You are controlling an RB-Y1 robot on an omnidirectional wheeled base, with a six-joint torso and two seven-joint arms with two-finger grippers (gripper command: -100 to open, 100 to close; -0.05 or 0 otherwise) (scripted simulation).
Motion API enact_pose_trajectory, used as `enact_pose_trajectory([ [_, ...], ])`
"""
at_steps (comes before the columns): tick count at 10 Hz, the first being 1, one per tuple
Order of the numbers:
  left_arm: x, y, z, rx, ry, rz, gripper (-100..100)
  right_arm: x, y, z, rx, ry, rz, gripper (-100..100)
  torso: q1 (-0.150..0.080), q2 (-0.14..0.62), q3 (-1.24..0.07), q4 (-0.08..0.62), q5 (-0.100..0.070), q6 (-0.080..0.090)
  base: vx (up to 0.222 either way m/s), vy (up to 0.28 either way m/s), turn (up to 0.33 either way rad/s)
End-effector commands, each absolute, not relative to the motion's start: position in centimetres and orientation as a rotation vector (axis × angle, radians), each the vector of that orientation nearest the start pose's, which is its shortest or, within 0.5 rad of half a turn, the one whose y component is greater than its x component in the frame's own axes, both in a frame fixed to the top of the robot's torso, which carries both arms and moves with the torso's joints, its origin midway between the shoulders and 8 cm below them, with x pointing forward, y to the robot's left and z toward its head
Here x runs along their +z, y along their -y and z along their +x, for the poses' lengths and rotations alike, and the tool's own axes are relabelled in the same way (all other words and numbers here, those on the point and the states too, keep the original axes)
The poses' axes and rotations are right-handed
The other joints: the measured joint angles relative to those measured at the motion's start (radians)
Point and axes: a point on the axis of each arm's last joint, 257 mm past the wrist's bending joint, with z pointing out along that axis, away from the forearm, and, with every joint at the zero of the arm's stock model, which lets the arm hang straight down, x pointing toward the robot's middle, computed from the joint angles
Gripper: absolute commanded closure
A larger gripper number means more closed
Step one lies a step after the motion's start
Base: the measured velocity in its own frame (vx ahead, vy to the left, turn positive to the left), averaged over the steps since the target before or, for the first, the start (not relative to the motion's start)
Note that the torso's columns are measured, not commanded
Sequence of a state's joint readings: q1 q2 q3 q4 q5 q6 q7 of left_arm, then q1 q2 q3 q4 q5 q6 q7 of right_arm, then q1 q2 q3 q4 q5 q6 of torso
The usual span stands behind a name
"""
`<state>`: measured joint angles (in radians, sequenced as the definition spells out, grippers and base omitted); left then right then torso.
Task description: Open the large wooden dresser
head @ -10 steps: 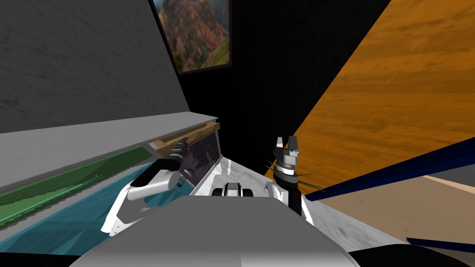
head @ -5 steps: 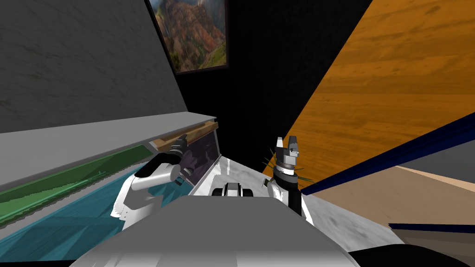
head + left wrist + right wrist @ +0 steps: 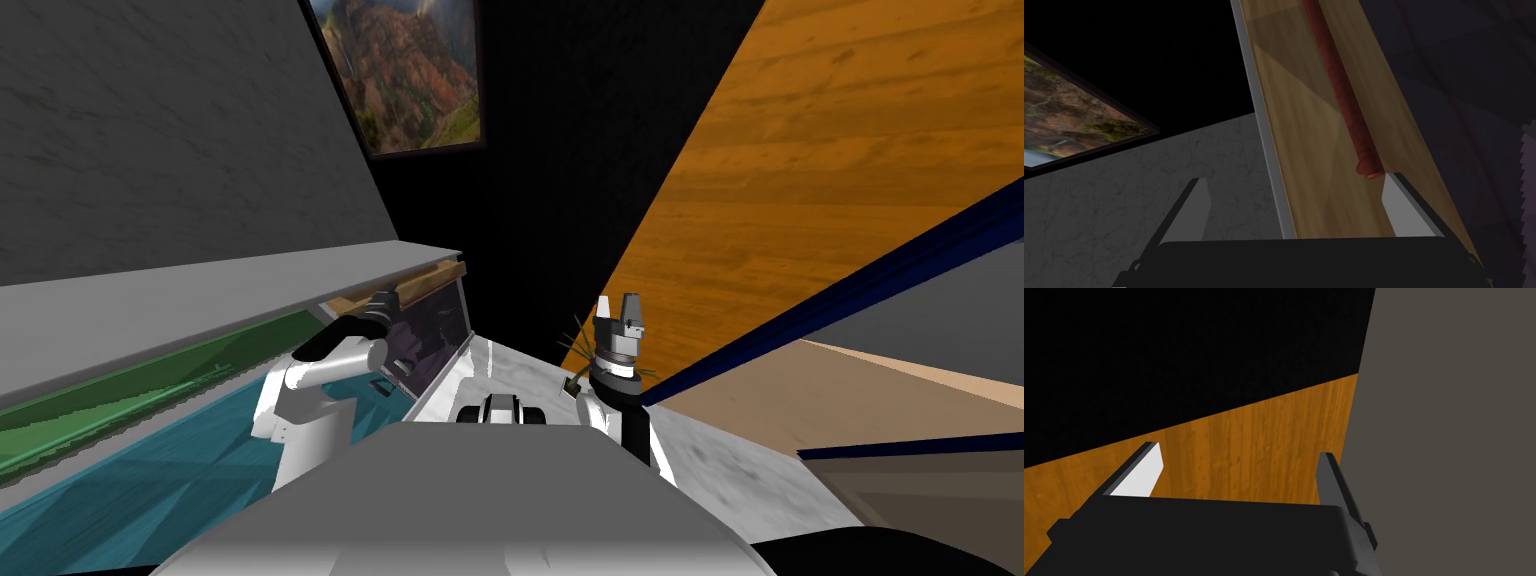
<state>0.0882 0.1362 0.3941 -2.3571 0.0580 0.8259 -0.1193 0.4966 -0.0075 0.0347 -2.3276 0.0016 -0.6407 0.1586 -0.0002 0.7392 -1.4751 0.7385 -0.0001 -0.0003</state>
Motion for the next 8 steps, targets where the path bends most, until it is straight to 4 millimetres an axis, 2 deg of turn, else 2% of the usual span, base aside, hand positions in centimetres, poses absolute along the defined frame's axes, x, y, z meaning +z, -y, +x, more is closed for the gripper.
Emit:
enact_pose_trajectory([
  [1, -4.69, -43.4, 44.97, -0.721, -1.082, -1.288, -100, 6.97, 26.02, 30.87, 1.226, -0.512, 0.453, 0, 0.0, -0.001, -0.001, 0.0, 0.0, 0.0, -0.049, -0.009, -0.045],
  [2, -4.95, -43.33, 44.77, -0.718, -1.087, -1.289, -100, 6.97, 26.02, 30.86, 1.226, -0.512, 0.453, 0, 0.001, -0.003, -0.002, -0.001, 0.0, 0.0, -0.017, -0.003, -0.003],
  [3, -4.93, -43.34, 44.79, -0.718, -1.087, -1.29, 0, 6.97, 26.03, 30.86, 1.226, -0.513, 0.453, 0, 0.001, -0.004, -0.003, -0.001, 0.0, 0.0, -0.005, -0.001, 0.0],
  [8, -4.93, -43.34, 44.78, -0.718, -1.087, -1.29, 0, 6.97, 26.03, 30.86, 1.226, -0.513, 0.453, 0, 0.0, -0.001, -0.001, 0.0, 0.0, 0.0, 0.0, 0.0, 0.0],
])
